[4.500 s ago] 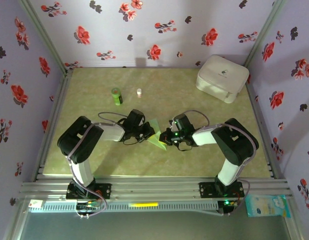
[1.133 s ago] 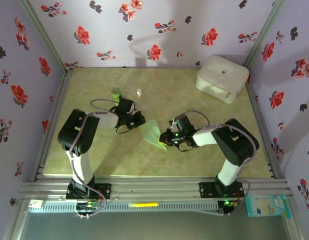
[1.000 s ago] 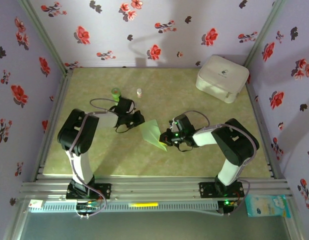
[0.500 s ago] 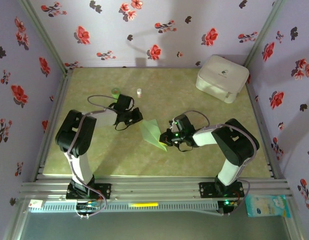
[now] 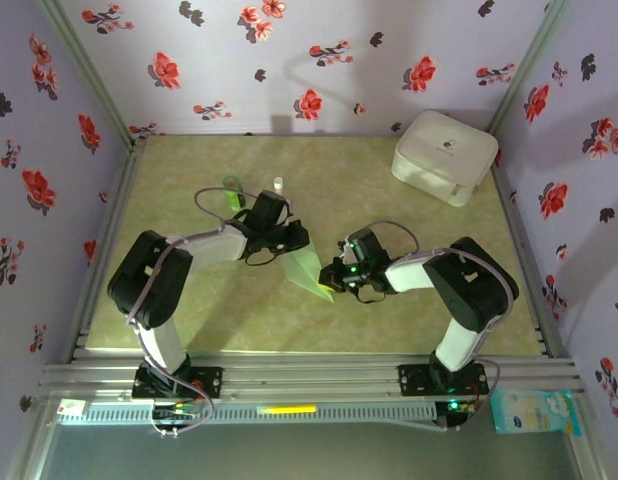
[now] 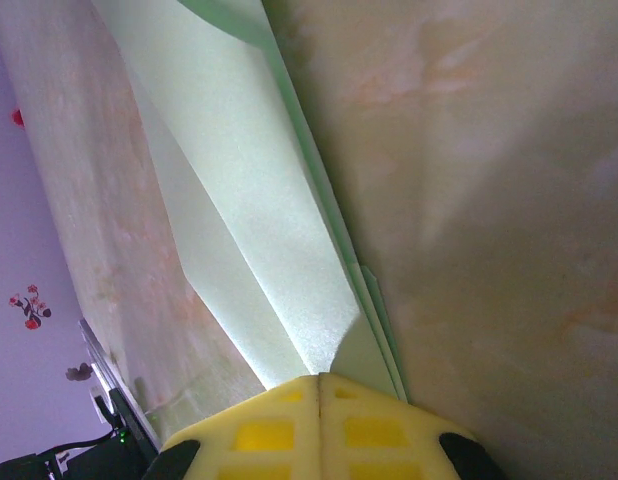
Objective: Fold a paper plane with a square sheet of paper (pick it up from the middle)
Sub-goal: Fourth fold the wing at the center of the table.
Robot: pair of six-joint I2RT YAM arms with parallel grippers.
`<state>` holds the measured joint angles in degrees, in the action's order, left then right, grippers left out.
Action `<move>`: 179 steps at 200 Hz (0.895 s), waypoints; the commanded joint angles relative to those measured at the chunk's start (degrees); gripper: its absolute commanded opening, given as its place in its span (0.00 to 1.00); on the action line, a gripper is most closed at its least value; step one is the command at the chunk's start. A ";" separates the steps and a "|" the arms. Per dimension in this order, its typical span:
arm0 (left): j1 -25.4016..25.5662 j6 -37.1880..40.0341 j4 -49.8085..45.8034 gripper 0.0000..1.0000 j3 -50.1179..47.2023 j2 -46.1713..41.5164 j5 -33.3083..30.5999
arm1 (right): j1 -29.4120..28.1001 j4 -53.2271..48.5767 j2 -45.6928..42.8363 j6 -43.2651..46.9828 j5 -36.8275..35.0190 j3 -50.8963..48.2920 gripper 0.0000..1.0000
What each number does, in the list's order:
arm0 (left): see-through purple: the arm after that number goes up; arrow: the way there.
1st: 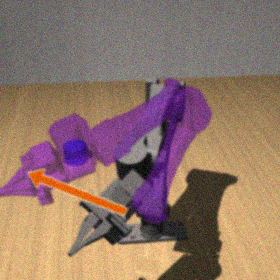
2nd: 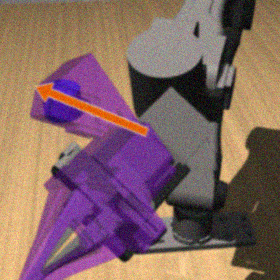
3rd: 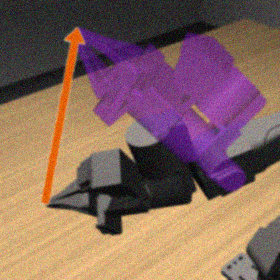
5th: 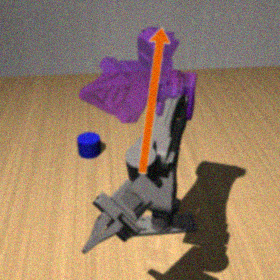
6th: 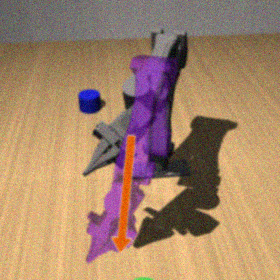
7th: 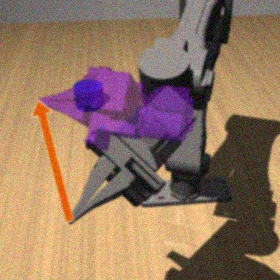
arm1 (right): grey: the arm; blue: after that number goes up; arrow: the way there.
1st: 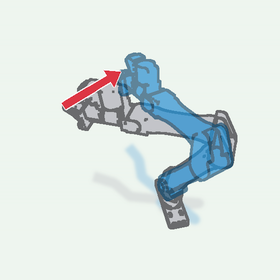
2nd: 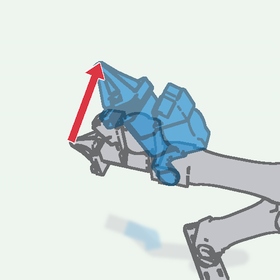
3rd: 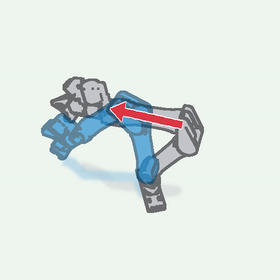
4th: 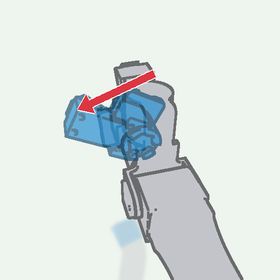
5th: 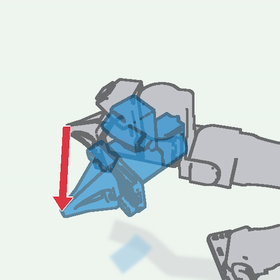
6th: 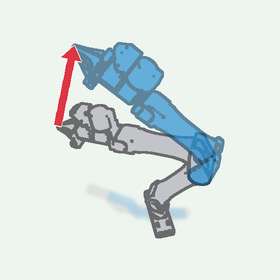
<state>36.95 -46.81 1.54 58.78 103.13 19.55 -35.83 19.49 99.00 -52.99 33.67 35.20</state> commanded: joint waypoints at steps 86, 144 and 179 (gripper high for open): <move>0.67 -4.74 5.14 0.08 -9.14 3.92 -3.46 | -0.60 -10.33 -4.50 2.78 2.21 4.26 0.02; 0.59 -4.37 5.19 0.08 -9.57 3.45 -4.20 | -1.38 -12.41 2.81 4.33 1.73 8.24 0.04; 0.49 -4.23 4.96 0.07 -9.65 3.66 -4.17 | -1.36 -8.37 2.96 2.45 1.39 2.71 0.05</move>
<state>37.87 -51.11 9.87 50.87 106.00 18.59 -36.77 10.76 101.67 -49.74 35.53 41.58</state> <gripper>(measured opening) 0.076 0.048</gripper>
